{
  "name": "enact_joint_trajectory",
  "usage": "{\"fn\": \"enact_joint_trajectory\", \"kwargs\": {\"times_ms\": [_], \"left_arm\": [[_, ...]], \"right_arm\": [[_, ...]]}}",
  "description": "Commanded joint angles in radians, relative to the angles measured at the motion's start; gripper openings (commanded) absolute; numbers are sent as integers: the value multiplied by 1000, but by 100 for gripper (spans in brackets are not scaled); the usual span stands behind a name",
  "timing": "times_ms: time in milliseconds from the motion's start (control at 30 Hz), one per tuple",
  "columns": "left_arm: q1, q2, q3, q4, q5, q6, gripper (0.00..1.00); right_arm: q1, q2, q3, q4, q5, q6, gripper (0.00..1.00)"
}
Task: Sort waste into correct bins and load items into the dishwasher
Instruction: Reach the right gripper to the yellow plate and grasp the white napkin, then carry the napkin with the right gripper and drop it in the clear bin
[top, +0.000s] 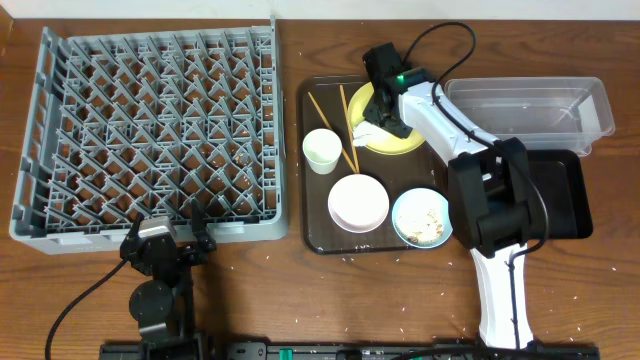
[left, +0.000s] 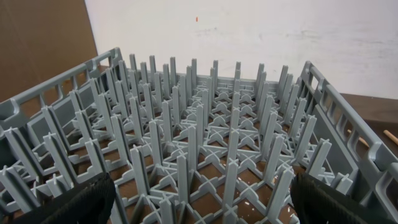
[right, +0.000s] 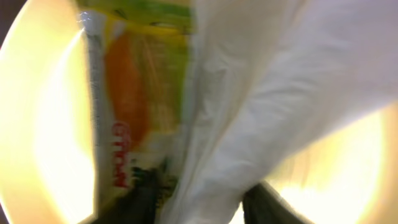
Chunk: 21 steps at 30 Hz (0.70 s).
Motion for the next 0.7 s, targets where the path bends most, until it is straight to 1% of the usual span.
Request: {"fn": "enact_joint_trajectory", "kwargs": {"times_ms": [0, 100, 200, 300, 333, 433, 467, 500, 567, 667], "left_arm": [[-2, -6, -17, -34, 3, 17, 91], [-2, -6, -17, -34, 3, 17, 91], [-2, -6, -17, -34, 3, 17, 91], [-2, -6, -17, -34, 3, 16, 91], [-2, -6, -17, -34, 3, 17, 91], [-2, -6, -17, -34, 3, 17, 91], [-2, -6, -17, -34, 3, 17, 91], [-2, -6, -17, -34, 3, 17, 91], [-2, -6, -17, -34, 3, 16, 91], [-2, -6, -17, -34, 3, 17, 91]], "right_arm": [[6, 35, 12, -14, -17, 0, 2], [5, 24, 14, -19, -73, -86, 1], [-1, -39, 24, -86, -84, -140, 1], [-10, -133, 24, -121, -85, -198, 1], [-22, -209, 24, -140, -84, -219, 1], [-56, -338, 24, -161, -79, -223, 1], [-64, -357, 24, -161, -75, -223, 1], [-95, -410, 24, -163, -58, -222, 1], [-133, -449, 24, -163, -27, -218, 1], [-223, -461, 21, -165, 86, -174, 1]]}}
